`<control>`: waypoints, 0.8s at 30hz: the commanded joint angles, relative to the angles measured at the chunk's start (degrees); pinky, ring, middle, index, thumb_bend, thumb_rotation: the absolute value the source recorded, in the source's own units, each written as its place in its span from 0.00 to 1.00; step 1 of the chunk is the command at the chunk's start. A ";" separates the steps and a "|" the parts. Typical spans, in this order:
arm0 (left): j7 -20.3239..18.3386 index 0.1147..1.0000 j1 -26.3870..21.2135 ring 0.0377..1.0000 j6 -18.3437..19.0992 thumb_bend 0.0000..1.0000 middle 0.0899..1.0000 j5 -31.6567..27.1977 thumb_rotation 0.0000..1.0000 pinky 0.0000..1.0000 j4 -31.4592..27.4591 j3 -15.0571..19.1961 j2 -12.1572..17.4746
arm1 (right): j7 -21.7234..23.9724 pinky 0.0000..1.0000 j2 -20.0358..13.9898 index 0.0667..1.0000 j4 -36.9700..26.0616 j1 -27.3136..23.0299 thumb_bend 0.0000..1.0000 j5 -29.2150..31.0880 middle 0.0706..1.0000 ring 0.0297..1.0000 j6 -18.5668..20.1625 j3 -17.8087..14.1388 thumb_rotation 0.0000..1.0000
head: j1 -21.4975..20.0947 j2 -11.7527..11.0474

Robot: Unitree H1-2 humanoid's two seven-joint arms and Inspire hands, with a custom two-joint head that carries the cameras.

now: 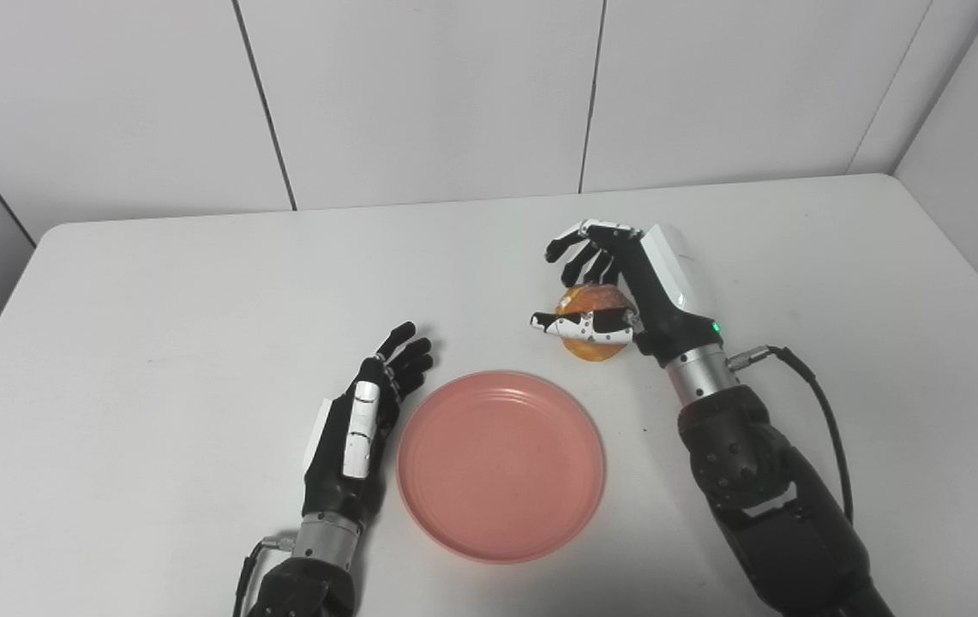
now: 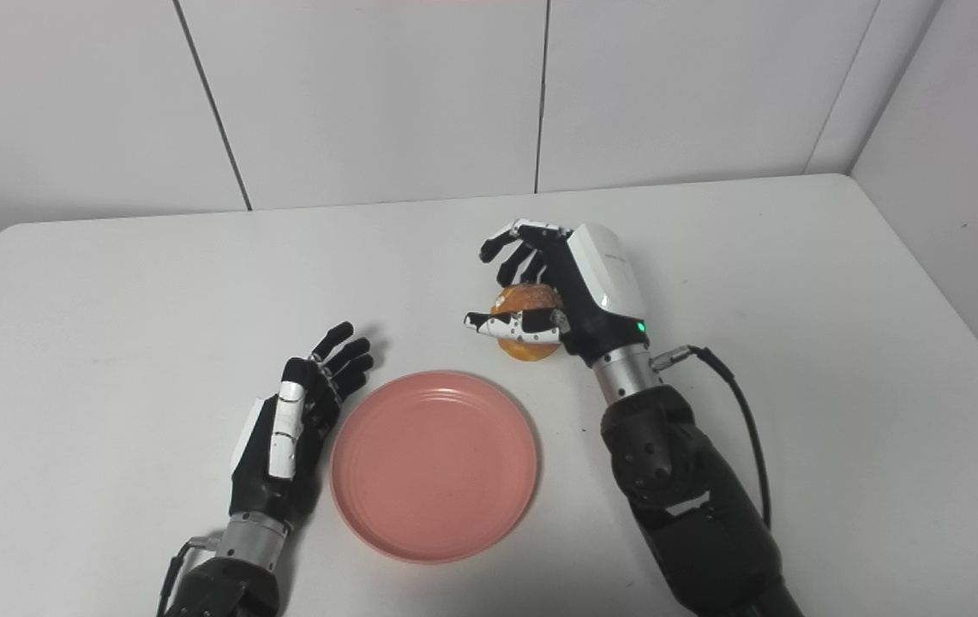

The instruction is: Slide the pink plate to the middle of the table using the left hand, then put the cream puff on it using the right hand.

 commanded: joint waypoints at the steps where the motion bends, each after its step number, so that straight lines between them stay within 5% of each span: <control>1: 0.42 0.81 -0.08 0.84 -0.80 0.63 0.83 0.55 1.00 0.89 0.34 -0.30 -0.56 | 0.49 0.24 1.01 0.48 -2.93 -0.18 0.52 0.98 0.35 0.27 -4.29 0.56 0.00 | 0.38 0.15; 4: 0.84 0.81 0.08 0.87 0.12 0.64 0.84 1.55 1.00 0.91 -0.35 -0.46 -0.69 | 1.44 0.30 1.91 0.48 -4.27 1.29 0.52 -0.53 0.39 0.34 -4.90 2.21 0.00 | 0.81 0.21; 15: 0.97 0.80 0.30 0.85 -0.90 0.60 0.82 1.58 1.00 0.85 -0.83 -0.51 -1.53 | 3.93 0.32 4.64 0.48 -4.52 6.61 0.52 -1.63 0.39 0.36 -9.01 6.99 0.00 | 2.29 1.11; 24: 0.65 0.84 0.47 0.86 1.20 0.61 0.84 1.50 1.00 0.90 -2.14 -1.04 -1.36 | 4.89 0.30 6.03 0.48 -0.86 8.98 0.52 -1.59 0.39 0.33 -10.38 8.65 0.00 | 3.53 1.77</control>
